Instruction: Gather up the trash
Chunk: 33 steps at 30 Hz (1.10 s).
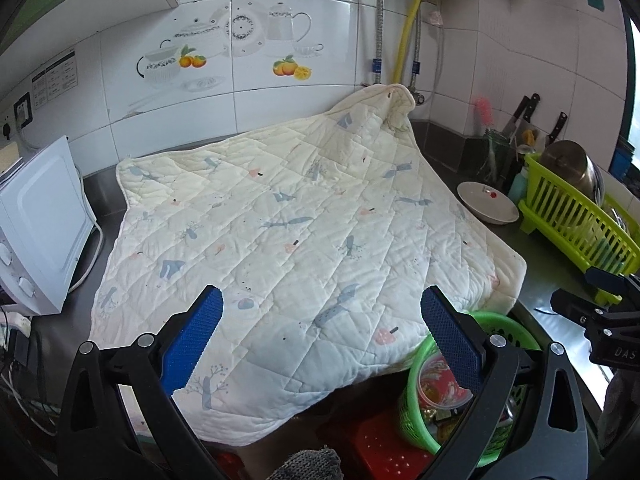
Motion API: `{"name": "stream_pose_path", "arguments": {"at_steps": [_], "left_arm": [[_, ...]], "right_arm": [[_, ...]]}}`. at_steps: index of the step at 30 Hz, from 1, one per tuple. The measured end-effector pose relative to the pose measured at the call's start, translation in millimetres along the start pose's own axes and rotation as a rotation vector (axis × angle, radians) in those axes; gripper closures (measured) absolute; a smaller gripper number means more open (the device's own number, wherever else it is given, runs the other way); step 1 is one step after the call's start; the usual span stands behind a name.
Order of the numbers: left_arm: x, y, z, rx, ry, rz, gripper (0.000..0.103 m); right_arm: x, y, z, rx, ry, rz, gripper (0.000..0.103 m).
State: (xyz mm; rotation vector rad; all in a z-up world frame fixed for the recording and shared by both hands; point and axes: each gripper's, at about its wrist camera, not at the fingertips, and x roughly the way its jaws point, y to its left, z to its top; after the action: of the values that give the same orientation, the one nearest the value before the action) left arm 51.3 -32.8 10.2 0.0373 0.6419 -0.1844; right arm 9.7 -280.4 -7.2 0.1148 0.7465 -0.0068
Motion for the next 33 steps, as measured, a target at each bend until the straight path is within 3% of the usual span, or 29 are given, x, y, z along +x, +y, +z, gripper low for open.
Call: {"name": "stream_pose_path", "arguments": {"at_steps": [13,33], "left_arm": [[-9,10,5,-0.019,-0.053,0.046,0.005],[-14,9,6,-0.003,-0.067,0.068,0.005]], "right_arm": [[-6,3,6,0.001,-0.023,0.003,0.008],[-8,0,15,0.012,-0.035,-0.001,0.007]]}}
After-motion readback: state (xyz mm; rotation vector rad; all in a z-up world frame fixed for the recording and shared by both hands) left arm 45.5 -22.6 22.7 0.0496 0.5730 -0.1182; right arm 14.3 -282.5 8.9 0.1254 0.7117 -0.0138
